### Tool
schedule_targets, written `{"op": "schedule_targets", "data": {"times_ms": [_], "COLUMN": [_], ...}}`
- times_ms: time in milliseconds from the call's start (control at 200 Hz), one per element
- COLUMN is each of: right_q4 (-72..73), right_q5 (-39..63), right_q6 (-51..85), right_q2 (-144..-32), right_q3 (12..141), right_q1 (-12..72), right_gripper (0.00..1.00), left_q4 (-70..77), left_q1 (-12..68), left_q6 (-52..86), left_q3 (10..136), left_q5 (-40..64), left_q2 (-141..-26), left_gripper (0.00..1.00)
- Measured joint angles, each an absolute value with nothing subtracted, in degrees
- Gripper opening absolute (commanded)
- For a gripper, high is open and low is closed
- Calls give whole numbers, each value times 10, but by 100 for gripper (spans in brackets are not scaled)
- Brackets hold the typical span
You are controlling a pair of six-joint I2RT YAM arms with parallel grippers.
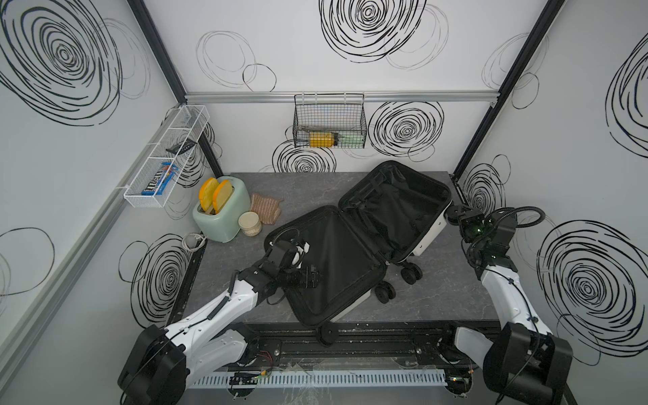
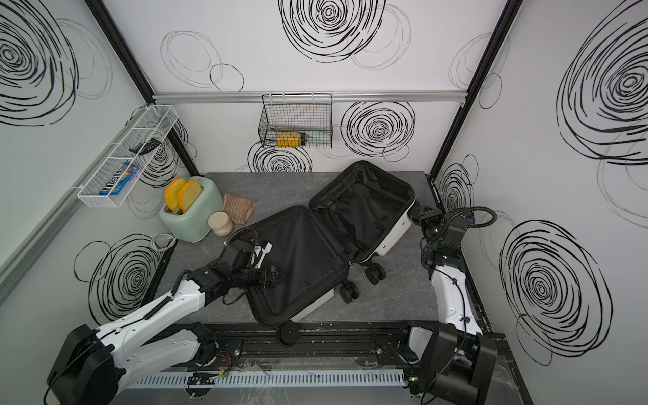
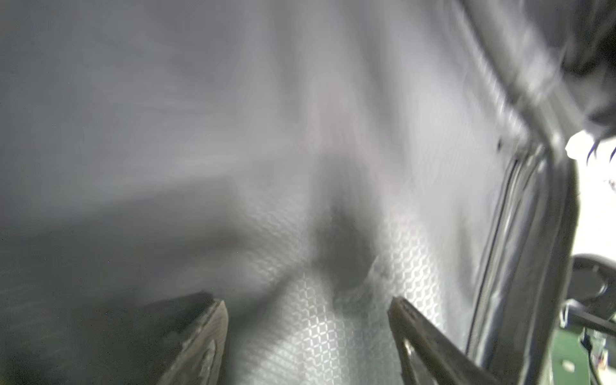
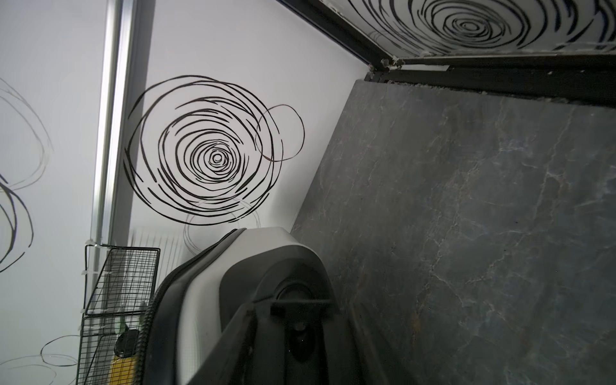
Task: Open the suitcase zippers
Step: Open the suitcase at the center of the board, then adjust the suitcase at the center of the board.
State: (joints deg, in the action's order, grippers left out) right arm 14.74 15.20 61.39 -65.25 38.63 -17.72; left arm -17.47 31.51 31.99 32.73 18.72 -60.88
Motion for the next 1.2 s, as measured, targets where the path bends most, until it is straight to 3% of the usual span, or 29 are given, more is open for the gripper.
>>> {"op": "schedule_targets", "data": {"times_ms": [85,235,370,761,996,1201], "right_q4": [172,197,173,113,63,10], "right_q5": [178,210,228,291,295,280], "right_q6": [615,614,592,558,484,432], "right_q2": [-711,-794,-851,-907,-864,-789], "right_q3": [412,458,501,549,552,456], "right_q1": [-176,-176,-181,-190,-201,-119], "right_gripper": [12,43,58,74,75,76], "left_q4": [-178,-174,-155,-188,-213,-231], "left_q1": [314,261,196,124,113,112], "left_q6": [315,295,276,188,154,140], "left_q3": [358,446,512,687,719,721], "left_q5": [187,188,190,127,97,100], "left_q2": [-626,-661,-704,-876,-941,-988], "left_gripper": [82,83,84,86,87,86]}}
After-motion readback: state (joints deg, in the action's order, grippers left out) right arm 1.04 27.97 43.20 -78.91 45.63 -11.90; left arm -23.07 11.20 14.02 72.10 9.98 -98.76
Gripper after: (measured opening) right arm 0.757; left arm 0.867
